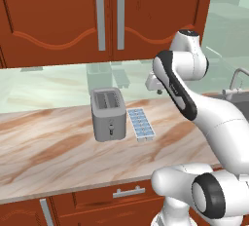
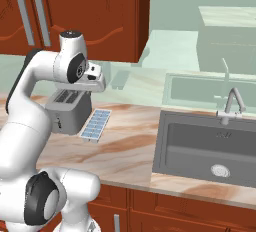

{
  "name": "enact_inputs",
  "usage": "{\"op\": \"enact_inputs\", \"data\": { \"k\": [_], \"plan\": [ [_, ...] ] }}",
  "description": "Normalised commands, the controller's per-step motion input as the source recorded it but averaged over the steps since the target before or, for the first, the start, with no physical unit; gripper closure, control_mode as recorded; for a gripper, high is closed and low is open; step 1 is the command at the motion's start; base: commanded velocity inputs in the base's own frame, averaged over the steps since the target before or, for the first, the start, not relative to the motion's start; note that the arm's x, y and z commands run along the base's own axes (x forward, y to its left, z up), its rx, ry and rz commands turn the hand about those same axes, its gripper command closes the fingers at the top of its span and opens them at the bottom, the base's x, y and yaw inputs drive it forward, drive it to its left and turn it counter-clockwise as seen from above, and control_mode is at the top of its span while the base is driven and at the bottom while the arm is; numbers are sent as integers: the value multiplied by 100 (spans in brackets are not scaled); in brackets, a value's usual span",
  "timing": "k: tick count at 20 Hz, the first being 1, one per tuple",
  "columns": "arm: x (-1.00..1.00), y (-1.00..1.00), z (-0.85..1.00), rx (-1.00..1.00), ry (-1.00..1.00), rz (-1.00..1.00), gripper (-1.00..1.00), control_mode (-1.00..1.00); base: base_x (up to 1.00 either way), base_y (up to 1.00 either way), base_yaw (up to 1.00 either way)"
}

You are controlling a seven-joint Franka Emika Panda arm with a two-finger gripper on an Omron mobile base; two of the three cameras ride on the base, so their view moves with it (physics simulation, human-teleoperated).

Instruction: The ice cube tray has been filled with water. Take the tray and place it in the freezer to make ice. Close the freezer door after placing the tray.

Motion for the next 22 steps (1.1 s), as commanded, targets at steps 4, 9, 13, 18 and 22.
{"op": "enact_inputs", "data": {
  "k": [4,9,13,18,22],
  "plan": [
    [-11,0,-3,0,0,0,-100,-100,0,0,0],
    [-34,-3,-32,2,-4,-1,-100,-100,0,0,0],
    [-26,-23,-61,10,-2,-5,-100,-100,0,0,0],
    [-4,-30,-65,23,0,-7,-100,-100,0,0,0],
    [5,-7,-56,22,3,-6,-100,-100,0,0,0]
  ]
}}
